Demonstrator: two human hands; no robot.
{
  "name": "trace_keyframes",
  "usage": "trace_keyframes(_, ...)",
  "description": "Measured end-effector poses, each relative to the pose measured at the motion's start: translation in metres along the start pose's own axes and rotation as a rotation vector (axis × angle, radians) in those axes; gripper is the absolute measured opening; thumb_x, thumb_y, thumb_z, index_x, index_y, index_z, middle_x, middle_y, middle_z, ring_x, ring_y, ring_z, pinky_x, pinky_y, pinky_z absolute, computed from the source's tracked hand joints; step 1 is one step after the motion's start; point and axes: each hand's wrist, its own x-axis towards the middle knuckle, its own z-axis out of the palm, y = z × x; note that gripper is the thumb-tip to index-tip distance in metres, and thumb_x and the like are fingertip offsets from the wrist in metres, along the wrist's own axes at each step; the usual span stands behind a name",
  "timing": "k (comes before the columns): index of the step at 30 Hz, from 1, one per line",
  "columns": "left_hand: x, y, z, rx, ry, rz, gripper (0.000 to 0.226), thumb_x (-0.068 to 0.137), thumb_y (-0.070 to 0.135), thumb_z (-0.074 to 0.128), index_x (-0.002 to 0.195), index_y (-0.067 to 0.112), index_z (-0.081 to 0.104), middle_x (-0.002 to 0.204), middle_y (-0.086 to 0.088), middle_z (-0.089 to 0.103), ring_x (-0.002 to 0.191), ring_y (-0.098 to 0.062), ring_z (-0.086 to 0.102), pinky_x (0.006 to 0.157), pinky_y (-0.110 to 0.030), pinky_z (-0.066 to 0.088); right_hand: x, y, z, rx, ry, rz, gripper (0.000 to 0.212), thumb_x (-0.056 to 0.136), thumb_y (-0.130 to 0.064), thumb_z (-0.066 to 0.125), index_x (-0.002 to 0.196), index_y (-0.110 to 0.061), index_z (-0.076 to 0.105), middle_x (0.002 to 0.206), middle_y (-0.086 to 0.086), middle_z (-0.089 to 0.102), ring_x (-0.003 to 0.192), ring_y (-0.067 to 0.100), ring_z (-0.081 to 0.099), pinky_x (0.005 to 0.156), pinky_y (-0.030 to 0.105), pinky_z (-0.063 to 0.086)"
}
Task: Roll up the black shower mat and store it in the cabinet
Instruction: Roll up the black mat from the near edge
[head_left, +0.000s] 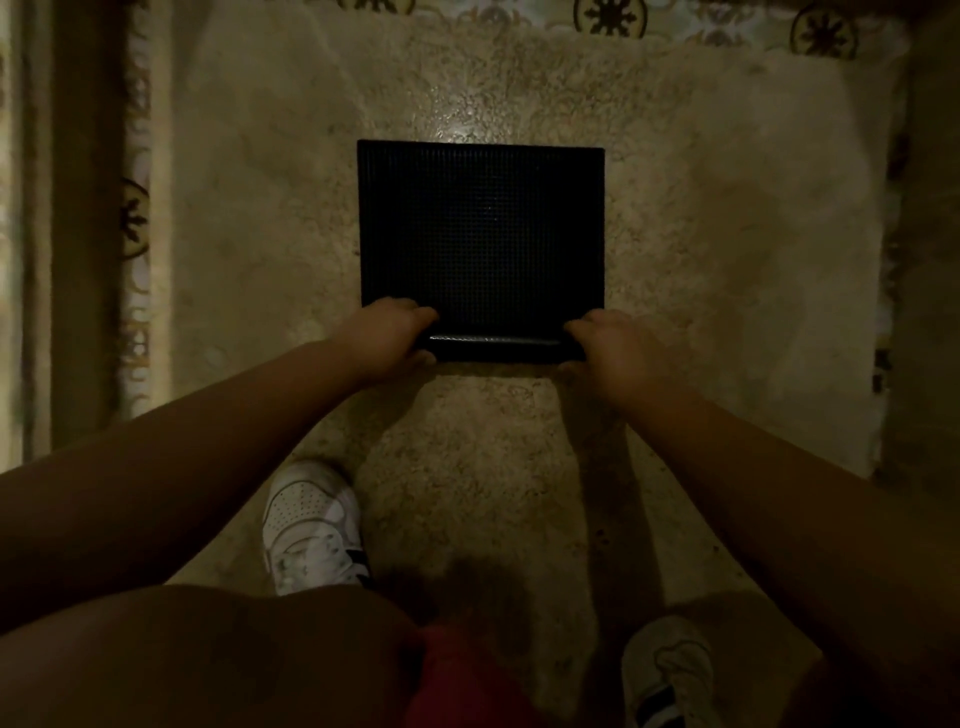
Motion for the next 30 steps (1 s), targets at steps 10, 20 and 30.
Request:
trace_keyframes(10,0.005,0.028,-0.003,0.267,0.195,0.090,0.062,0.086,0.022,0.062,0.141,0.020,0.034,0.120,-0.015,0.052,0.104,-0.035,0.053,0.073,-0.044,0.049,0.056,0.009,-0.036,0.047,-0.373,0.061,0.050,0.072,-0.041,0.079,0.116,-0.020,0.067,0.104,0.007,0.064,0.087,0.022,0.058,0.067,0.030,0.046)
trace_keyframes(20,0.015,0.024,-0.011,0.101,0.267,0.067,0.033,0.090,0.034,0.060,0.119,0.020,0.052,0.105,-0.006,0.063,0.090,-0.030,0.063,0.067,-0.042,0.052,0.030,0.010,-0.025,0.265,0.030,0.079,0.044,0.070,-0.034,0.081,0.105,-0.014,0.062,0.109,0.006,0.053,0.101,0.023,0.050,0.078,0.029,0.042)
trace_keyframes(30,0.013,0.013,0.012,0.275,0.266,0.084,0.069,0.082,0.040,0.068,0.138,0.006,0.043,0.144,-0.019,0.046,0.134,-0.039,0.037,0.106,-0.054,0.034,0.028,0.000,-0.015,0.140,0.109,0.064,0.027,0.077,-0.020,0.070,0.102,-0.014,0.060,0.101,0.007,0.058,0.094,0.025,0.053,0.075,0.038,0.049)
